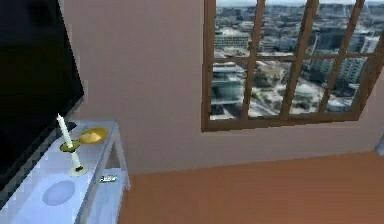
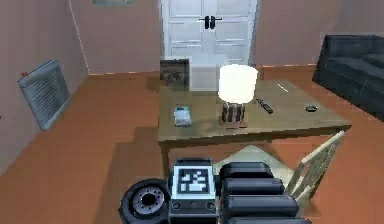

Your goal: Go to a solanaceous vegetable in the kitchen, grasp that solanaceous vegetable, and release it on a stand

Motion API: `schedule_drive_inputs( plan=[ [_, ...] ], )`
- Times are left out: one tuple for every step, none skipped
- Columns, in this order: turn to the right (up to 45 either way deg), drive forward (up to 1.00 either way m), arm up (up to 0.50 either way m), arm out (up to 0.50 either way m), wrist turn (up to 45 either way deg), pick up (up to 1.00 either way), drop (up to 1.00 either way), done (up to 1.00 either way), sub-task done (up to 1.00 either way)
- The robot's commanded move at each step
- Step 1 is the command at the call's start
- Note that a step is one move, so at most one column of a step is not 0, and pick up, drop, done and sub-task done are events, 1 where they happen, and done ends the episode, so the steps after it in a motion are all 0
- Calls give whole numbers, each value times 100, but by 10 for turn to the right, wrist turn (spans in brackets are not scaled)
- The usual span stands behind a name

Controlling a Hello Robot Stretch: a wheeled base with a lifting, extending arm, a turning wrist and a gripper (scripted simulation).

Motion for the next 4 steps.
schedule_drive_inputs(
  plan=[
    [0,90,0,0,0,0,0,0,0],
    [450,0,0,0,0,0,0,0,0],
    [300,0,0,0,0,0,0,0,0],
    [-450,0,0,0,0,0,0,0,0]
  ],
)
